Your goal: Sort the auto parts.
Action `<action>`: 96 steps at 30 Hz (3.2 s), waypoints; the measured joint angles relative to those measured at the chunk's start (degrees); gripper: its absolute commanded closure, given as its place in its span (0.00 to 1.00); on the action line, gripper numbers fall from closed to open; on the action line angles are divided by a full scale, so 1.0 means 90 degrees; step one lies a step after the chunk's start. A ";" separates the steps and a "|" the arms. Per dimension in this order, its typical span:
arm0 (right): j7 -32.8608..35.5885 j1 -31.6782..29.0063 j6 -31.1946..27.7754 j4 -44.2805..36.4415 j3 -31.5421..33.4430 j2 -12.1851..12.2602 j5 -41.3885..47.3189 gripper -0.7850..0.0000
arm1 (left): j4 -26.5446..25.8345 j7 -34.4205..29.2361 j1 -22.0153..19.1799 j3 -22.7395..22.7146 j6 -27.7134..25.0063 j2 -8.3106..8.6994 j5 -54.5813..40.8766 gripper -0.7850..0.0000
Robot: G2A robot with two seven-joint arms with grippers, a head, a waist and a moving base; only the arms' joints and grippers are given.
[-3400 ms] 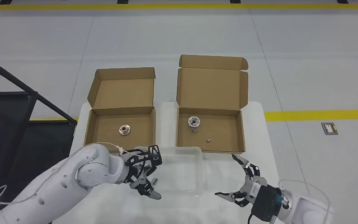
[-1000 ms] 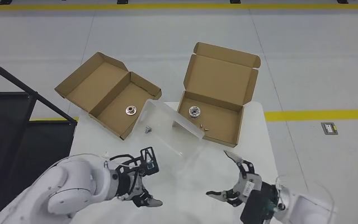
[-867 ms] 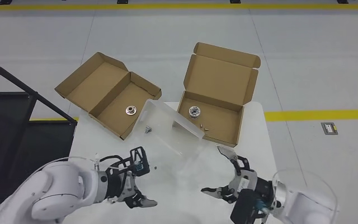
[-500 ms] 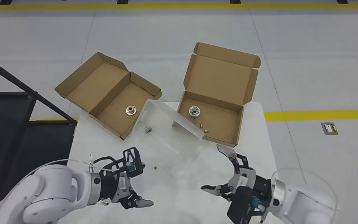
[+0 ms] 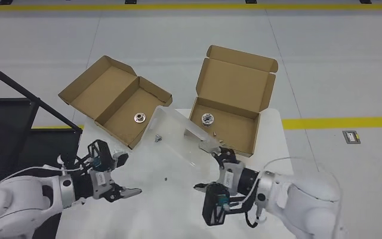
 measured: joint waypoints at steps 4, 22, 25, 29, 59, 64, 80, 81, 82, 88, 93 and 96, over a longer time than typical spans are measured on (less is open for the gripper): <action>0.1446 0.0689 0.0001 0.0680 -0.0569 -0.0035 0.0312 0.00 | 0.0308 0.0428 0.0848 -0.1052 -0.0211 -0.0042 0.0080 0.00; 0.1289 0.1019 0.1542 0.1757 -0.1203 -0.0186 -0.0013 0.00 | 0.0675 0.1162 0.1804 -0.1931 -0.0102 -0.0210 0.0110 0.00; 0.1466 0.1034 0.2519 0.2196 -0.1455 -0.0283 -0.0090 0.00 | 0.0894 0.1388 0.1781 -0.1946 -0.0027 -0.0245 -0.0024 0.00; 0.1666 0.1092 0.3291 0.2607 -0.1687 -0.0371 -0.0123 0.00 | 0.1108 0.1416 0.1743 -0.1983 -0.0074 -0.0269 -0.0203 0.00; 0.1635 0.1575 0.4674 0.4154 -0.1978 -0.0679 -0.0112 0.55 | 0.1144 0.1359 0.1720 -0.1984 -0.0098 -0.0271 -0.0225 0.00; 0.1774 0.1634 0.4706 0.4306 -0.1987 -0.0725 -0.0115 0.55 | 0.1144 0.1359 0.1720 -0.1984 -0.0098 -0.0271 -0.0225 0.00; 0.1775 0.1756 0.4588 0.4677 -0.1875 -0.0822 0.0052 1.00 | 0.1144 0.1358 0.1720 -0.1984 -0.0098 -0.0271 -0.0225 0.00; 0.1770 0.1753 0.4579 0.4678 -0.1856 -0.0823 0.0054 1.00 | 0.1144 0.1358 0.1720 -0.1984 -0.0098 -0.0271 -0.0225 0.00; 0.1765 0.1744 0.4566 0.4671 -0.1830 -0.0822 0.0057 1.00 | 0.1144 0.1358 0.1720 -0.1984 -0.0098 -0.0271 -0.0225 0.00; 0.1671 0.1566 0.4446 0.4432 -0.1621 -0.0797 0.0199 1.00 | 0.1144 0.1358 0.1720 -0.1984 -0.0098 -0.0271 -0.0225 0.00; 0.1498 0.1299 0.3916 0.4123 -0.1272 -0.0731 0.0762 1.00 | 0.1144 0.1358 0.1720 -0.1984 -0.0098 -0.0271 -0.0225 0.00; 0.1418 0.1116 0.3398 0.3918 -0.1035 -0.0671 0.1183 1.00 | 0.1144 0.1358 0.1720 -0.1984 -0.0098 -0.0271 -0.0225 0.00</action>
